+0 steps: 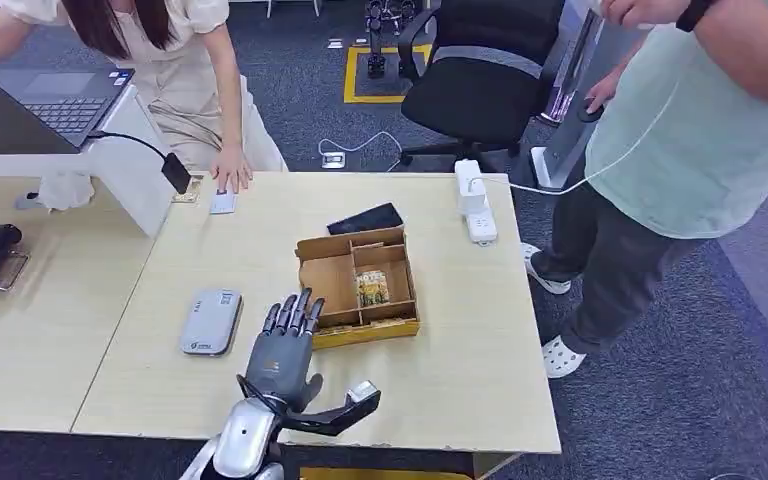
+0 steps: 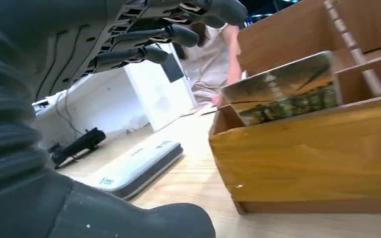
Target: Pass the card to the sensor for recognition and then transmit it.
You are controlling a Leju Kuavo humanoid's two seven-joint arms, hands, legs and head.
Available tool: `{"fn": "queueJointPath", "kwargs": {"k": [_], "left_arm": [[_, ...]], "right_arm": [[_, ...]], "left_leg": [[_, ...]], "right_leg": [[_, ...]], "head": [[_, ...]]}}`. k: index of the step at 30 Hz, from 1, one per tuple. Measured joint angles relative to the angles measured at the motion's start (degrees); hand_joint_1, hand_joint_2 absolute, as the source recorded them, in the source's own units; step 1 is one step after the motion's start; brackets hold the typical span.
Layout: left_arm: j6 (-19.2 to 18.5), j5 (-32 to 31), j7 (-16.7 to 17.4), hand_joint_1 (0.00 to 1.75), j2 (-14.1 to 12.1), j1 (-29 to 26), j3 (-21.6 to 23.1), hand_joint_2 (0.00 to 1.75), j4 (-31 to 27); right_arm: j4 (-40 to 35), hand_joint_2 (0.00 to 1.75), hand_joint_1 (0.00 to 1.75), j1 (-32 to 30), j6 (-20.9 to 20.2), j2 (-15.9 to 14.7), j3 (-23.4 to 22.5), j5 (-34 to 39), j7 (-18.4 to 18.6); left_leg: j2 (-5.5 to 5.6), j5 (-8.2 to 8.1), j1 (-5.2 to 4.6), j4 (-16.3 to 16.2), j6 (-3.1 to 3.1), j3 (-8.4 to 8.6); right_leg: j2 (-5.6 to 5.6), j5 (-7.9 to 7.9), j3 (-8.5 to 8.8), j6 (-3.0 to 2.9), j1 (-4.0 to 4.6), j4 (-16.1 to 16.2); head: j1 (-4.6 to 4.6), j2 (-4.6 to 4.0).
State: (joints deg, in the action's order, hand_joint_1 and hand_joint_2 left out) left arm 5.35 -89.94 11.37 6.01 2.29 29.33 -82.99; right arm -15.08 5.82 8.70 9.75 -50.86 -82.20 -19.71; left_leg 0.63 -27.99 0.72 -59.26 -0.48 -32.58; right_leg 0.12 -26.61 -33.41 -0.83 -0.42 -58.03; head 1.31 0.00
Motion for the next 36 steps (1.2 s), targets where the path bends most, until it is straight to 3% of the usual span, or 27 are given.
{"fn": "queueJointPath", "kwargs": {"k": [16,36], "left_arm": [[0.5,0.0,-2.3,0.0,1.8,-0.3,0.0,1.75,-1.8],[1.3,0.0,0.8,0.0,2.4,2.0,-2.3,1.75,4.1]], "right_arm": [[0.0,1.75,0.0,0.0,0.0,0.0,-0.3,-0.2,0.0],[0.0,1.75,0.0,0.6,-0.5,0.1,-0.2,-2.2,0.5]], "left_leg": [[0.0,0.02,0.01,0.0,0.02,0.0],[0.0,0.06,0.0,0.0,0.03,0.0]], "right_leg": [[0.0,0.03,0.0,-0.04,0.0,0.0],[0.0,0.07,0.0,-0.02,0.0,0.0]], "head": [[-0.02,-0.02],[-0.02,-0.02]]}}
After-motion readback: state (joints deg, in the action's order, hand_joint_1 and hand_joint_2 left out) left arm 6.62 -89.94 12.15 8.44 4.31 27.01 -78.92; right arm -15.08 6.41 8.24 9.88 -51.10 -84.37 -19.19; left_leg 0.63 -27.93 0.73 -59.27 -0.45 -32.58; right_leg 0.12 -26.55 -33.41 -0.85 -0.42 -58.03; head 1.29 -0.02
